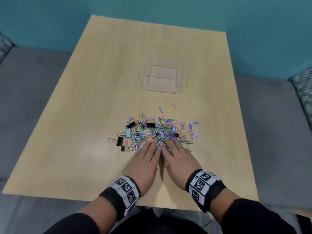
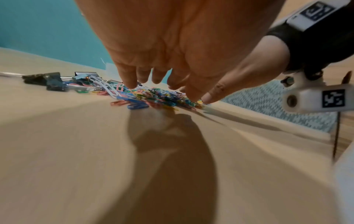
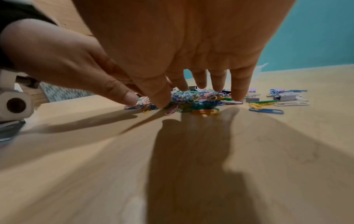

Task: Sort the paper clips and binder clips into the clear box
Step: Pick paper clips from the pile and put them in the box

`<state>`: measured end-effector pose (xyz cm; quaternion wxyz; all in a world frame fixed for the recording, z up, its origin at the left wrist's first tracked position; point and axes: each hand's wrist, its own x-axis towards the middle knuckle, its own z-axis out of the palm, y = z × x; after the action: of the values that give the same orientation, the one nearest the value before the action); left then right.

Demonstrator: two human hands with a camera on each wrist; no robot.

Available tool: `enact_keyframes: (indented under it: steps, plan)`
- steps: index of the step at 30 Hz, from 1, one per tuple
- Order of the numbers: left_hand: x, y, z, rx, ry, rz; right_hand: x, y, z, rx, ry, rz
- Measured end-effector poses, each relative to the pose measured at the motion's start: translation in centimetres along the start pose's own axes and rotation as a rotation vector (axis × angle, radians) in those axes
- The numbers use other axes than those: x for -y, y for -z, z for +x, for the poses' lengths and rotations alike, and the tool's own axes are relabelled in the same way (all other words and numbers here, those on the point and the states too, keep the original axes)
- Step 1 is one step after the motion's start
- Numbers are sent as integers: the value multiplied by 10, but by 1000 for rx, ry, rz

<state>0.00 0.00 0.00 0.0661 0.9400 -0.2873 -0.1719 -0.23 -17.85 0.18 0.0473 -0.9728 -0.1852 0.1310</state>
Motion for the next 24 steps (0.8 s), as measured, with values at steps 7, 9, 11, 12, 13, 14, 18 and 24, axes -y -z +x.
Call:
enact_keyframes:
  steps: [7, 9, 11, 12, 13, 14, 18, 24]
  plan:
    - [13, -7, 0, 73, -29, 43, -1, -4, -7, 68, 83, -19]
    - [20, -10, -8, 34, -55, 47, -6, 0, -15, 45, 90, 23]
    - [24, -12, -15, -8, -16, -6, -11, 4, -20, 4, 8, 94]
    - [24, -12, -17, -25, 19, -30, -13, 4, -20, -8, -45, 124]
    - [24, -10, -15, -38, 60, -46, -13, 6, -18, -4, -97, 135]
    - [24, -9, -12, -44, 90, -50, -13, 6, -14, 1, -130, 124]
    - [22, -5, 16, -32, 101, -24, -8, 5, 12, 40, -143, 65]
    - [25, 2, 38, -47, 125, -71, -8, 10, 35, 62, -120, 91]
